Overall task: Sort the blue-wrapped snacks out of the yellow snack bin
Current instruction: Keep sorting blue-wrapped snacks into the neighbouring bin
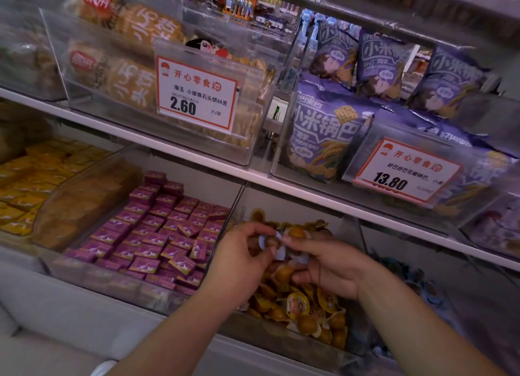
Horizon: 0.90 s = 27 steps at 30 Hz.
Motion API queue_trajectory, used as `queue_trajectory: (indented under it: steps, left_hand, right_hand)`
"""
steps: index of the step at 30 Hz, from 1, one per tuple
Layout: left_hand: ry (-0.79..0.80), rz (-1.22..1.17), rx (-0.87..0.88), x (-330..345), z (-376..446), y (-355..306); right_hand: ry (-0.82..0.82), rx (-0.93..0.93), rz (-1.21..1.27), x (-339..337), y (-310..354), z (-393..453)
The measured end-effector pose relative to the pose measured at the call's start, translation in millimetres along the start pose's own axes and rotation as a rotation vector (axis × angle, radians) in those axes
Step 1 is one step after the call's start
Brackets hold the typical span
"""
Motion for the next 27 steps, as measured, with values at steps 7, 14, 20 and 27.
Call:
queue_trajectory:
  steps: [7, 14, 20, 27]
  left_hand:
    - [-0.149, 0.039, 0.160, -9.1, 1.7, -15.9]
    - [-0.163, 0.442, 0.481, -16.6, -1.5, -23.0]
    - [-0.113, 0.413, 0.439, -22.6, -0.4, -22.6]
    - [-0.103, 0.331, 0.389, -28.0, 1.6, -19.9]
  right_hand:
    - [-0.706, -0.102, -1.477, -53.7, 29.6, -4.2]
    - [-0.170, -0.265, -1.389, 10.2, 6.3, 31.9]
    - [-0.060, -0.037, -1.362, 0.5, -4.3, 50.0]
    - [-0.335, -0.167, -1.010, -42.4, 11.2, 30.6]
Point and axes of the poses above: each hand's wrist, its own z-axis towards the middle knuckle, its own x-axis out of the palm, y = z × x, the point moved 3 cm from there along z, towards the middle knuckle, and after that the axes turned 4 degrees about z, right-handed, at the moved point
